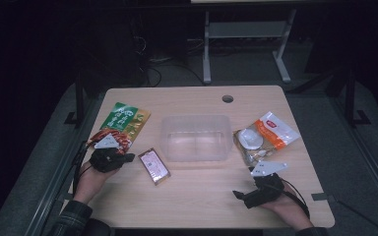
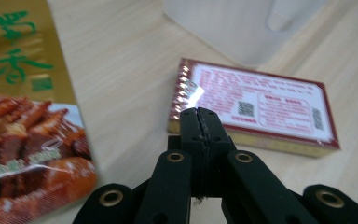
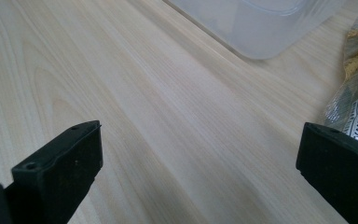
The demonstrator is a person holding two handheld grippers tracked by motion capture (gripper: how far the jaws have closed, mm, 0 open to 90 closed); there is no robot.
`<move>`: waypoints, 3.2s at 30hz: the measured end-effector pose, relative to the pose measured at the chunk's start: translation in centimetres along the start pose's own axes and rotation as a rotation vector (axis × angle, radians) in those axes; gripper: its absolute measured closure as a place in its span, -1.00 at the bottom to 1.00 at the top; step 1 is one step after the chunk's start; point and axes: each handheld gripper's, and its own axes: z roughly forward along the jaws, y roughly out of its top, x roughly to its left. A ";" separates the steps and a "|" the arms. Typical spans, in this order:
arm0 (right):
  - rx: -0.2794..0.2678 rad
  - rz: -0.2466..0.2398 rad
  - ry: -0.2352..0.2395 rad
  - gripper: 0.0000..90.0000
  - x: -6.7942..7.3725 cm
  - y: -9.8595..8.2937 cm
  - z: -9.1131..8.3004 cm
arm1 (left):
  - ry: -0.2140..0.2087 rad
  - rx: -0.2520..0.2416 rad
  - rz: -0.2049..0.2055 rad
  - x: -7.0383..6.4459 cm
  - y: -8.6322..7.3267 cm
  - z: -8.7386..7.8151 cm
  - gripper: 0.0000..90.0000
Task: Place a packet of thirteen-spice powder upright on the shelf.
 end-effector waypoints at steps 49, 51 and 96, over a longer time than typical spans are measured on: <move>-0.011 -0.007 -0.007 -1.00 0.1 0.0 -0.1 | -0.042 0.134 0.014 0.7 0.9 4.3 1.00; -0.011 -0.007 -0.008 -1.00 0.1 0.0 -0.2 | -0.058 0.136 0.011 0.4 0.7 4.3 1.00; -0.009 -0.037 0.016 -1.00 0.2 0.0 0.0 | -0.332 0.148 0.180 -9.5 2.3 6.4 1.00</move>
